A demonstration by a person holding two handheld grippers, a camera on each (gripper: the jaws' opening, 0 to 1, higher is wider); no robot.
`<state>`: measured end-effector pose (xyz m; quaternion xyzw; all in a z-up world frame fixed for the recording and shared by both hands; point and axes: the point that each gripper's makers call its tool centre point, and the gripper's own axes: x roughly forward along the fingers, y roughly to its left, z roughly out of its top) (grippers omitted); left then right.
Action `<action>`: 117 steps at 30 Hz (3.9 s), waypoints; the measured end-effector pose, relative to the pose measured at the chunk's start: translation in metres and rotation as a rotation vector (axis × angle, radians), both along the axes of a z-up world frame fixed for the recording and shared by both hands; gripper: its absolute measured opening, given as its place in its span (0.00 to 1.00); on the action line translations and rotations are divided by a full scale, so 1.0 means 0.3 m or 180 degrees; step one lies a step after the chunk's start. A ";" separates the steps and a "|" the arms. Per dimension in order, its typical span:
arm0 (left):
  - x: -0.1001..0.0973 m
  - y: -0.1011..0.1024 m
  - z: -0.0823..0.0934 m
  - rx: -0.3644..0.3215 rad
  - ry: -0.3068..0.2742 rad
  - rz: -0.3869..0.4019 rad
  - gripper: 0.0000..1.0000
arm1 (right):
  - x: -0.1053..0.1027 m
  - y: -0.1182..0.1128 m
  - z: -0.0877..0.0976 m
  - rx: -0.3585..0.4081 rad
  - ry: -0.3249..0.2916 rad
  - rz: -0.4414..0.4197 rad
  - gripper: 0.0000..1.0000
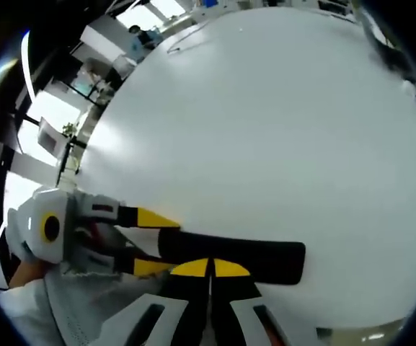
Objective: Press the specified remote control buttons in sequence, fully releasing each button before pressing the next.
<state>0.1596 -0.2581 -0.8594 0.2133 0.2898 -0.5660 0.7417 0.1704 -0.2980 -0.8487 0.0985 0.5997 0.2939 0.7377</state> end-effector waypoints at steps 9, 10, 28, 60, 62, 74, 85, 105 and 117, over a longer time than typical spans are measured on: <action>0.000 -0.003 0.000 -0.0018 0.0003 0.0003 0.24 | 0.007 0.009 -0.005 0.0066 0.0004 -0.0004 0.00; -0.003 -0.007 0.000 -0.0017 0.0003 -0.0014 0.24 | 0.009 0.010 -0.002 0.0073 -0.0014 -0.0004 0.00; -0.007 -0.015 0.004 -0.0036 -0.0001 -0.0062 0.24 | -0.001 0.013 -0.011 0.0101 0.0119 -0.0031 0.00; -0.006 -0.014 0.002 -0.0003 0.0014 -0.0069 0.24 | 0.006 -0.004 -0.009 0.0104 0.0139 -0.0214 0.00; -0.007 -0.014 0.003 -0.0006 0.0016 -0.0069 0.24 | 0.006 -0.004 -0.010 0.0117 0.0151 -0.0225 0.00; -0.009 -0.015 0.002 -0.0017 0.0010 -0.0079 0.24 | 0.008 -0.003 -0.012 0.0150 0.0187 -0.0187 0.00; -0.007 -0.015 0.002 -0.0025 -0.0004 -0.0086 0.24 | 0.005 -0.001 -0.008 0.0129 0.0177 -0.0152 0.00; -0.005 -0.016 0.002 -0.0028 0.0000 -0.0072 0.24 | 0.000 0.032 -0.007 0.0153 0.0046 0.0050 0.00; -0.003 -0.018 0.003 -0.0041 -0.0024 -0.0064 0.24 | 0.001 0.033 -0.008 0.0113 -0.0031 0.0097 0.00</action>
